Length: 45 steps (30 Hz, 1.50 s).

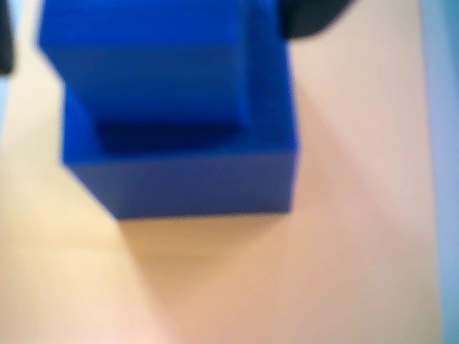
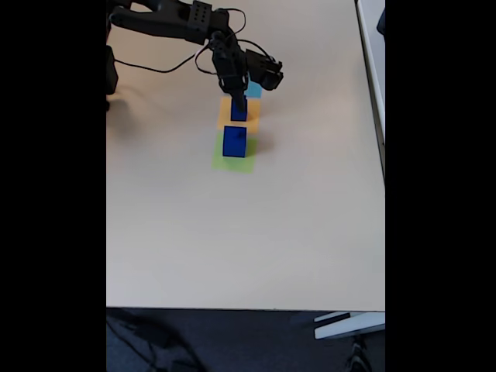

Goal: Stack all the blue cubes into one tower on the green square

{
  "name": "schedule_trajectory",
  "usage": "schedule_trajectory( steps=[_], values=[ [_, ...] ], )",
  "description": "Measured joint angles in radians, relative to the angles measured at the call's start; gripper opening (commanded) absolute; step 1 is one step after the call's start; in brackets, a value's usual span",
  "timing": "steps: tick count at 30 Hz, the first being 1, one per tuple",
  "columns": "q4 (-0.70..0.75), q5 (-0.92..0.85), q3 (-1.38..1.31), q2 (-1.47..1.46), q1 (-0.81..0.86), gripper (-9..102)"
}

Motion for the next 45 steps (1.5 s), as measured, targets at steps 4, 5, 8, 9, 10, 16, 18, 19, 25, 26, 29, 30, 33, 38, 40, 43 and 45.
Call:
schedule_trajectory(
  steps=[4, 5, 8, 9, 10, 16, 18, 19, 25, 26, 29, 30, 33, 38, 40, 43, 45],
  values=[
    [0.0, 0.0, 0.0, 0.0, 0.0, 5],
    [0.0, 0.0, 0.0, 0.0, -0.002, 4],
    [0.0, -0.003, 0.0, 0.0, -0.002, 3],
    [0.0, -0.003, 0.0, 0.0, -0.002, 2],
    [0.0, -0.003, 0.0, 0.0, -0.002, 2],
    [0.011, -0.009, 0.0, 0.009, -0.002, 2],
    [0.035, -0.012, 0.0, 0.014, -0.002, 2],
    [0.055, -0.015, 0.0, 0.015, -0.002, 2],
    [0.207, 0.0, -0.137, 0.018, -0.003, 2],
    [0.224, 0.008, -0.156, 0.018, -0.008, 2],
    [0.241, 0.04, -0.19, 0.018, -0.032, 2],
    [0.242, 0.049, -0.196, 0.018, -0.041, 2],
    [0.244, 0.089, -0.219, 0.018, -0.069, 2],
    [0.244, 0.189, -0.27, 0.0, -0.141, 1],
    [0.244, 0.236, -0.282, -0.023, -0.175, 0],
    [0.244, 0.307, -0.284, -0.058, -0.219, 0],
    [0.222, 0.337, -0.284, -0.086, -0.245, 0]
  ],
)
